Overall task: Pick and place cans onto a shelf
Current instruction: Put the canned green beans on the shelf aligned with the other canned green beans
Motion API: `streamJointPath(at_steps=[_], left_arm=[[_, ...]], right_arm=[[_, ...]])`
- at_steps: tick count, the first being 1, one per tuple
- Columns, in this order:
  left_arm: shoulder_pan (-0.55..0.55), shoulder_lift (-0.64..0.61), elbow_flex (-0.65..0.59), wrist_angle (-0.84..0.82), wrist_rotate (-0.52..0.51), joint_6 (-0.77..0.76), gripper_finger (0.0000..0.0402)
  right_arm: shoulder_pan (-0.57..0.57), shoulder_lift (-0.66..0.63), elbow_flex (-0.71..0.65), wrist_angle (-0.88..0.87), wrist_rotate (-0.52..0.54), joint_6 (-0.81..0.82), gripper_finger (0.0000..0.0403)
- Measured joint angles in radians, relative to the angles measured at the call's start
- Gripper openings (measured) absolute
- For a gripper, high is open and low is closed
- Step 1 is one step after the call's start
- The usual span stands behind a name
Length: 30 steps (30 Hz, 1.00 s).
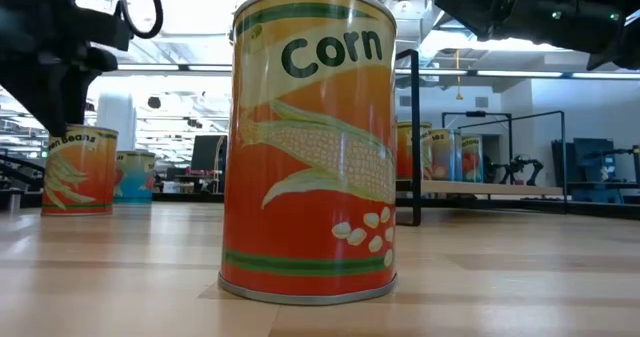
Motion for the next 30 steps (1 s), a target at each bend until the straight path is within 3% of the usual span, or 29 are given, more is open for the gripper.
streamJointPath(at_steps=[7,10,16,23,30], left_arm=[[0.000,-0.003,-0.004,0.105,0.015,0.088,0.0016],[0.008,0.000,0.011,0.246,0.075,0.165,0.0006],[0.078,0.034,0.071,0.698,0.169,0.313,0.0000],[0.142,0.304,0.229,0.903,0.233,0.512,0.0000],[0.145,0.579,0.433,0.902,0.249,0.666,0.0000]], right_arm=[[0.000,0.000,0.000,0.001,0.000,0.000,0.0007],[0.000,0.000,0.000,0.001,0.000,0.000,0.0008],[-0.001,0.000,0.000,0.001,0.002,0.000,0.0006],[-0.001,0.000,0.000,0.001,0.005,0.010,0.0006],[-0.001,0.000,0.000,0.000,0.010,0.010,0.0006]])
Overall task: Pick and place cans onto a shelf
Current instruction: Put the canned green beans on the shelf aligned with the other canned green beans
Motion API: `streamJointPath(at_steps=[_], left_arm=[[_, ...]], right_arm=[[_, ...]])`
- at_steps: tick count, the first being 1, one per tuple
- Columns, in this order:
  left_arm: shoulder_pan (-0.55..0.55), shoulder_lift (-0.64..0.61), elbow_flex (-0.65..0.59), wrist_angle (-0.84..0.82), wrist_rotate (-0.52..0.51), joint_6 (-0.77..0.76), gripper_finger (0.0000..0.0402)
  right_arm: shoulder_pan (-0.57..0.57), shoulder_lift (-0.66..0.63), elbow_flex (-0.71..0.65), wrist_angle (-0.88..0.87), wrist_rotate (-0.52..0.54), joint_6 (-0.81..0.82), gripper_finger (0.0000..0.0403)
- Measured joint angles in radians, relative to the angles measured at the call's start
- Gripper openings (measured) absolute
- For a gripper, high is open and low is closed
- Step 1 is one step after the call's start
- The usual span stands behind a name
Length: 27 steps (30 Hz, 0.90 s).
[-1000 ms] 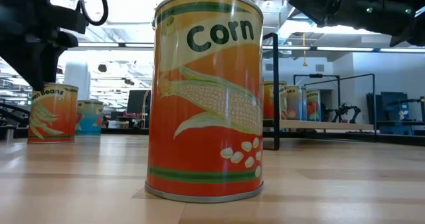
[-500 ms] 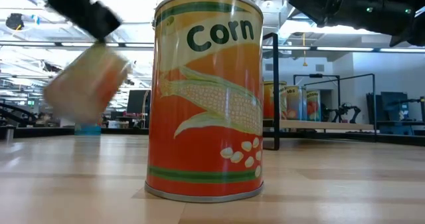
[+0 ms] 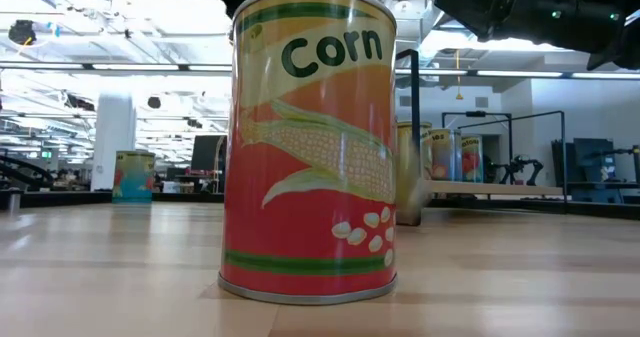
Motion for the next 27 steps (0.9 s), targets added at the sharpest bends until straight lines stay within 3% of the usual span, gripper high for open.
streamJointPath(at_steps=[4,9,12,14,21,27], left_arm=[[0.000,0.027,0.021,-0.020,-0.005,0.021,0.0000],[0.002,-0.038,-0.033,-0.001,-0.007,-0.056,0.0000],[0.001,-0.096,-0.132,0.078,-0.012,-0.116,0.0000],[0.001,-0.140,-0.220,0.161,-0.012,-0.156,0.0000],[0.015,-0.258,-0.538,0.522,-0.019,-0.222,0.0000],[0.043,-0.269,-0.722,0.804,-0.041,-0.307,0.0000]], right_arm=[[0.000,0.000,0.000,-0.011,0.000,0.000,0.0006],[0.005,0.000,0.001,-0.033,0.009,0.015,0.0006],[0.037,-0.008,0.040,-0.148,0.058,0.056,0.0006],[0.076,-0.020,0.091,-0.318,0.093,0.096,0.0006],[0.337,0.010,0.254,-0.889,0.344,0.361,0.0006],[0.669,0.090,0.265,-1.020,0.568,0.767,0.0006]])
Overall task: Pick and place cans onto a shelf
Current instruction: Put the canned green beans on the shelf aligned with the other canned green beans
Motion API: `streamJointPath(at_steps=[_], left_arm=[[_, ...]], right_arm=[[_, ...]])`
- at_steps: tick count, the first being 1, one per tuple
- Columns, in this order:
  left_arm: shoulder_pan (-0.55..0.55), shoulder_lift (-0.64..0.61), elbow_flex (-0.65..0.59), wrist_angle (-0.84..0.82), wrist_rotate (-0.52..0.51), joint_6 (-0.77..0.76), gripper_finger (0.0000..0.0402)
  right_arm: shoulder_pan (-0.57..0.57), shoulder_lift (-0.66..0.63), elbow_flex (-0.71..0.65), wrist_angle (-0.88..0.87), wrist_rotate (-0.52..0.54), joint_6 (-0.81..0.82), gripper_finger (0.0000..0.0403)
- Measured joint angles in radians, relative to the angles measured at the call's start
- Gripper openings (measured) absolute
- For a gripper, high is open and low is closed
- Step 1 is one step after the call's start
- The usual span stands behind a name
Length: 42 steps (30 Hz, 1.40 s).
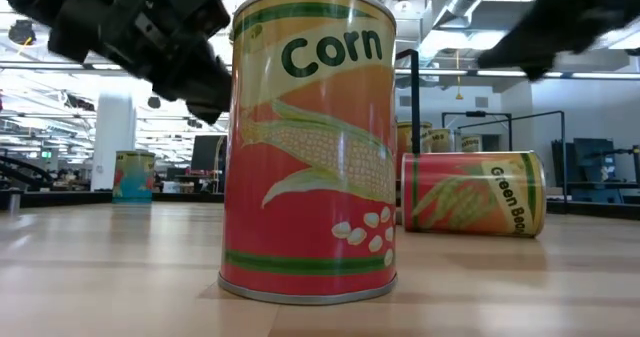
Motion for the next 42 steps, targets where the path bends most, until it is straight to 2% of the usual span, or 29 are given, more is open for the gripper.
streamJointPath(at_steps=[4,8,14,19,25,30,34,39,42], left_arm=[[0.028,0.000,-0.073,0.107,0.000,-0.029,0.0000],[0.051,0.000,-0.095,0.125,0.000,-0.042,0.0000],[0.071,0.000,-0.095,0.121,0.012,-0.041,0.0000],[0.072,0.000,-0.095,0.121,0.012,-0.041,0.0000],[0.072,0.000,-0.095,0.119,0.012,-0.038,0.0000],[0.072,0.000,-0.095,0.118,0.012,-0.038,0.0000],[0.072,0.000,-0.095,0.119,0.012,-0.030,0.0000],[0.072,0.000,-0.095,0.119,0.012,-0.026,0.0000],[0.072,0.000,-0.095,0.119,0.012,-0.021,0.0000]], right_arm=[[0.192,0.112,0.001,0.013,0.152,0.277,0.0006],[0.287,0.257,0.001,0.057,0.234,0.528,0.0021],[0.294,0.447,0.048,0.113,0.254,0.707,0.0099],[0.264,0.537,0.105,0.098,0.239,0.792,0.0158],[0.242,0.578,0.138,-0.049,0.230,0.973,0.0172],[0.253,0.580,0.146,-0.090,0.217,0.997,0.0156],[0.271,0.529,0.147,-0.172,0.206,0.976,0.0154],[0.238,0.441,0.147,-0.389,0.194,0.957,0.0179],[0.184,0.391,0.145,-0.436,0.113,0.840,0.0193]])
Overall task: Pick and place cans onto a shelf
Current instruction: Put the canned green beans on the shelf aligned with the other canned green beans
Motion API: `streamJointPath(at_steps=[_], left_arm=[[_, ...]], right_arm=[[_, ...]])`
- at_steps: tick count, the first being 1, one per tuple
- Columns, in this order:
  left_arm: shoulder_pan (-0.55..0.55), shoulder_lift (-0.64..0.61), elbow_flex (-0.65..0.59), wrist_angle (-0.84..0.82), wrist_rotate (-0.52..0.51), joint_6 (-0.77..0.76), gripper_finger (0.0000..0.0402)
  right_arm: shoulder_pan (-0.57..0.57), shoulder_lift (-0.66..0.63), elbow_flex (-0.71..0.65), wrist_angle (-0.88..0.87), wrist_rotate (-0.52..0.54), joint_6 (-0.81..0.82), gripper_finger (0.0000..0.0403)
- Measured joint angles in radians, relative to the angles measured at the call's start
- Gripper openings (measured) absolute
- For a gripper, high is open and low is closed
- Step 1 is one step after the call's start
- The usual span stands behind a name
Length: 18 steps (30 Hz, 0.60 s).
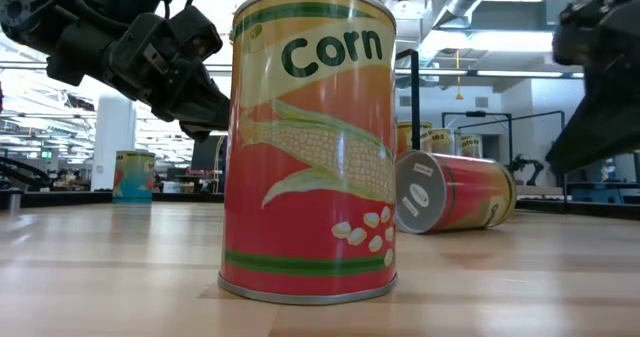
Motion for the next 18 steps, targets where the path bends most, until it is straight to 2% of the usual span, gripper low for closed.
streamJointPath(at_steps=[3,7,14,18], left_arm=[[0.000,0.000,0.000,0.000,0.000,0.023,0.0000],[0.000,0.000,0.000,0.001,0.000,0.033,0.0000],[0.000,0.000,0.000,-0.001,0.021,0.047,0.0000],[0.000,0.000,0.000,0.001,0.027,0.063,0.0000]], right_arm=[[-0.066,-0.046,-0.040,0.084,-0.091,-0.177,0.0195],[-0.143,-0.100,-0.175,0.297,-0.203,-0.342,0.0183],[-0.169,-0.200,-0.395,0.662,-0.170,-0.468,0.0171],[-0.208,-0.200,-0.451,0.822,-0.165,-0.540,0.0183]])
